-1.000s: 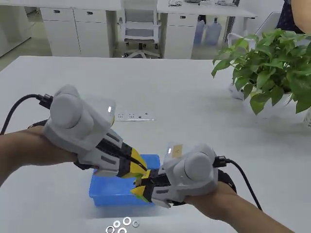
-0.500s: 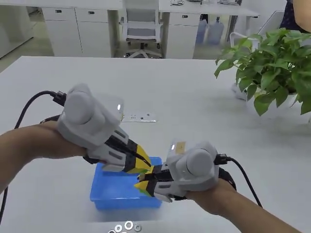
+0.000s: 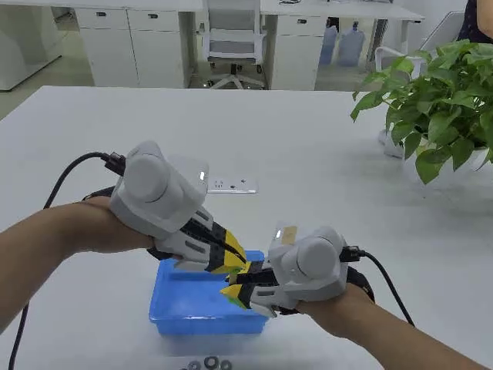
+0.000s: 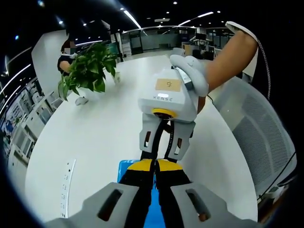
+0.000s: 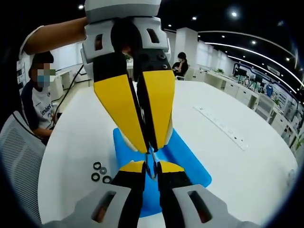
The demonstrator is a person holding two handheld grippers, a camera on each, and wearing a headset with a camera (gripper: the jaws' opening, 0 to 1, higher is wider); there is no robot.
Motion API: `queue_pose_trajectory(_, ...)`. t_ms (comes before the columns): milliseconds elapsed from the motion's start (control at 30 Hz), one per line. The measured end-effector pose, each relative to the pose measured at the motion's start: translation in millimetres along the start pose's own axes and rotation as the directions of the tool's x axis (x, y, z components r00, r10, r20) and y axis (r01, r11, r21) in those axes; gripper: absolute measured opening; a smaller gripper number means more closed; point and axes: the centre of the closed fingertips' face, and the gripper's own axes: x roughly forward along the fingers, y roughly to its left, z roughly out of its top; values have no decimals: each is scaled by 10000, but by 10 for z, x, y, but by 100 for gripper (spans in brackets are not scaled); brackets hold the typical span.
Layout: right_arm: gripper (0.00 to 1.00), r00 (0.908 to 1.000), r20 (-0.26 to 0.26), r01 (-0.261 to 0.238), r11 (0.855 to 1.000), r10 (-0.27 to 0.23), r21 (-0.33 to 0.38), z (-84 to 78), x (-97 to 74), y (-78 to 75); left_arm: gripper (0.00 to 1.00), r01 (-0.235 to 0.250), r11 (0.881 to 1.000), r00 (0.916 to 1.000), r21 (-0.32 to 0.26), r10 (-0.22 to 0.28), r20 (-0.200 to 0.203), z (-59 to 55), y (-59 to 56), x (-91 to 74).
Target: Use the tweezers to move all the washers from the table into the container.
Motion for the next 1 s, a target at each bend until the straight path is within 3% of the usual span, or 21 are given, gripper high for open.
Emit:
queue_pose_trajectory(300,11,9999,-106,-23,10000,23,28,-92,100,-79,5,92,9999,10000,-123,-92,-1,-108,94,78)
queue_pose_trajectory(633,12,9996,-217,-194,9998,193,-5,-146,163,-85,5,255,9996,9997,-133,-256,-43,-169,89,107)
queue_pose_trajectory(1000,12,9990,-390,-206,9996,200,-168,-138,157,-91,5,265,9996,9996,-93,-265,14,-152,94,108)
